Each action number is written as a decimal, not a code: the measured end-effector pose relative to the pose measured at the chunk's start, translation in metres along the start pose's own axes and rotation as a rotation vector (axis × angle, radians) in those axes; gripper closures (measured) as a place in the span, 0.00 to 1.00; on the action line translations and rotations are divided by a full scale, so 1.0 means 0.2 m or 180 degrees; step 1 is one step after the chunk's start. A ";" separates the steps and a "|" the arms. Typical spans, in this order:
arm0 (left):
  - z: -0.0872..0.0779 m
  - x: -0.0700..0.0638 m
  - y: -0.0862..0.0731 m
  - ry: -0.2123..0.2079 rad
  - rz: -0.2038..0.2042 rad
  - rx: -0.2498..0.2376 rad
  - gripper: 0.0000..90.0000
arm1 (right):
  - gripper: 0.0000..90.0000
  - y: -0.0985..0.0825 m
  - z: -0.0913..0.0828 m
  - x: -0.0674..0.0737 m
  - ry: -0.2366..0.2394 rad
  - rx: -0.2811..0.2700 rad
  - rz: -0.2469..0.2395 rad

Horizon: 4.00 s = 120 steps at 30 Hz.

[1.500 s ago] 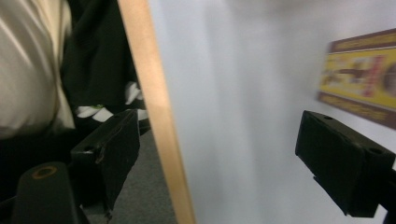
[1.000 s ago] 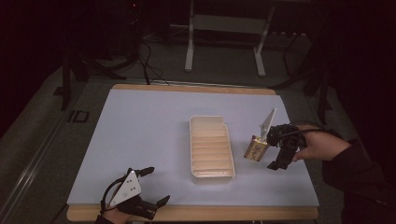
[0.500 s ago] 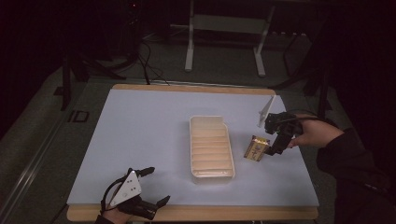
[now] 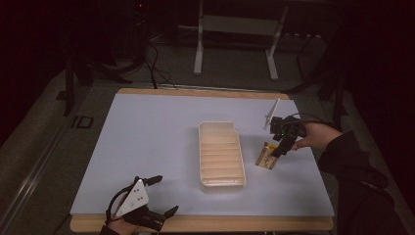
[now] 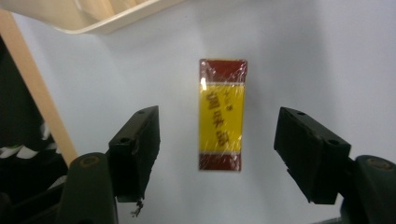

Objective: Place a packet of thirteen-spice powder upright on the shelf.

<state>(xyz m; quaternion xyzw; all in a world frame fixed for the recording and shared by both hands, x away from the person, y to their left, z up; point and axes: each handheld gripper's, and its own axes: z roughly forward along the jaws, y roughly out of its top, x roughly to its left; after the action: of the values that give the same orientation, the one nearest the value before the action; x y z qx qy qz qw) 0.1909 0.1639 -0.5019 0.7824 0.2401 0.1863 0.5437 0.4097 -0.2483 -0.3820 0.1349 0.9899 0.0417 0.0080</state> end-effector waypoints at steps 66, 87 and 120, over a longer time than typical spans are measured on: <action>-0.02 -0.01 -0.01 -0.0024 -0.0006 -0.0012 0.00 | 0.76 0.24 -0.21 -0.03 -0.0299 -0.1312 -0.1006; -0.05 -0.01 -0.02 -0.0007 -0.0050 -0.0007 0.00 | 0.76 0.49 -0.05 -0.15 -0.0288 -0.1404 -0.1230; -0.05 -0.01 -0.03 -0.0028 -0.0044 0.0009 0.00 | 0.65 0.73 0.18 -0.15 -0.0208 -0.0915 -0.1072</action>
<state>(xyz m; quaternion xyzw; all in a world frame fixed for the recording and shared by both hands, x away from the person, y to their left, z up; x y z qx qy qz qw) 0.1831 0.1718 -0.5043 0.7823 0.2433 0.1787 0.5449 0.4791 -0.1144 -0.4048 -0.0335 0.9816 0.1760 0.0661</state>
